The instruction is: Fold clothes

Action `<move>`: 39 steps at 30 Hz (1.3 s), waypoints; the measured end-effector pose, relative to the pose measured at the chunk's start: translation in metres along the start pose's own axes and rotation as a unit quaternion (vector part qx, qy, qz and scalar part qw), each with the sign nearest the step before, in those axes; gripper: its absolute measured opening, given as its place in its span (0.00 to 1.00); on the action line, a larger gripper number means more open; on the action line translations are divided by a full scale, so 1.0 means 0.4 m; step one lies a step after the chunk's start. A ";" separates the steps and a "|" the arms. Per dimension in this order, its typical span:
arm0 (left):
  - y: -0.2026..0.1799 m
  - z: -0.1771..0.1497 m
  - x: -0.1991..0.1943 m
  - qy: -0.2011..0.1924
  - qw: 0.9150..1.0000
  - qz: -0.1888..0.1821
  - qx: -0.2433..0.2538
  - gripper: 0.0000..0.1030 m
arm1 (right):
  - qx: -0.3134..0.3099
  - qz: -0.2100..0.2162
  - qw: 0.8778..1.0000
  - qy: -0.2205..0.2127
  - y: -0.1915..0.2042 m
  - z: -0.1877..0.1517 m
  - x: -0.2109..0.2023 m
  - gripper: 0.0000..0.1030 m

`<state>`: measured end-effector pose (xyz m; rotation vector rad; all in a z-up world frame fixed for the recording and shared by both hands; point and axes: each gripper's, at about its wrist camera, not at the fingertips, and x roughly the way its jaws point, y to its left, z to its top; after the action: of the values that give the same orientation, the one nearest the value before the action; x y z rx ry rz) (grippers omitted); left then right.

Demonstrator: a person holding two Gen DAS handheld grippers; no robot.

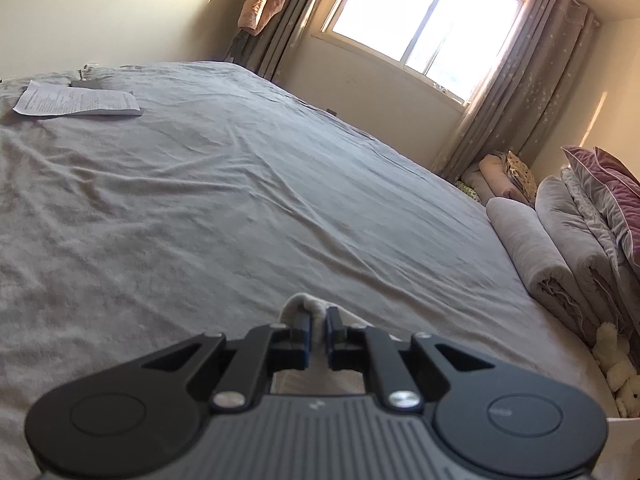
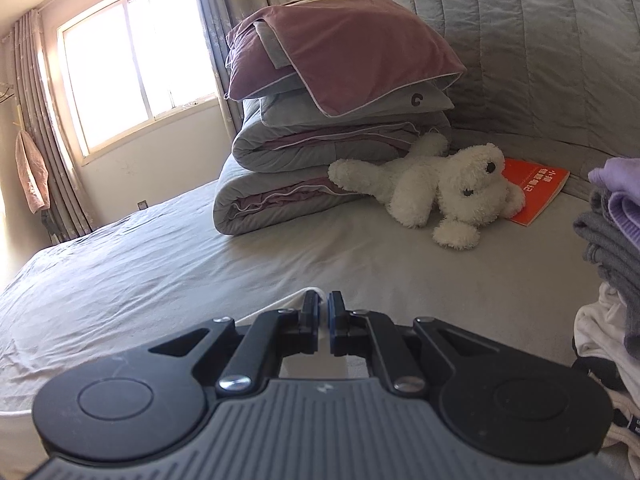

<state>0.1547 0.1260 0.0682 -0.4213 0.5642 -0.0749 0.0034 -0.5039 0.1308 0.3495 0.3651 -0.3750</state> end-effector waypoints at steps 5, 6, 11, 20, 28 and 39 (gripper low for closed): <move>-0.007 -0.004 0.002 0.007 1.000 -0.002 0.013 0.07 | 0.007 0.001 1.000 0.007 -0.011 0.002 0.004 0.06; -0.010 -0.004 -0.002 0.006 1.000 -0.004 0.017 0.07 | 0.011 0.002 1.000 0.009 -0.016 0.003 0.004 0.06; -0.020 -0.008 -0.040 0.000 0.999 -0.020 0.039 0.07 | 0.031 -0.002 0.999 0.032 -0.052 -0.003 -0.002 0.06; 0.006 -0.056 -0.157 -0.003 0.996 -0.046 0.082 0.07 | -0.008 0.000 0.994 0.105 -0.114 -0.054 -0.055 0.06; 0.051 -0.148 -0.270 0.003 0.992 -0.060 0.109 0.07 | -0.048 0.044 0.989 0.136 -0.182 -0.119 -0.194 0.06; 0.110 -0.202 -0.342 0.023 0.990 -0.066 0.125 0.08 | -0.079 0.086 0.978 0.172 -0.237 -0.238 -0.361 0.06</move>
<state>-0.0059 0.1614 0.0576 -0.2127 0.5638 -0.2808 -0.1875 -0.5075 0.0810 0.2877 0.6946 -0.1123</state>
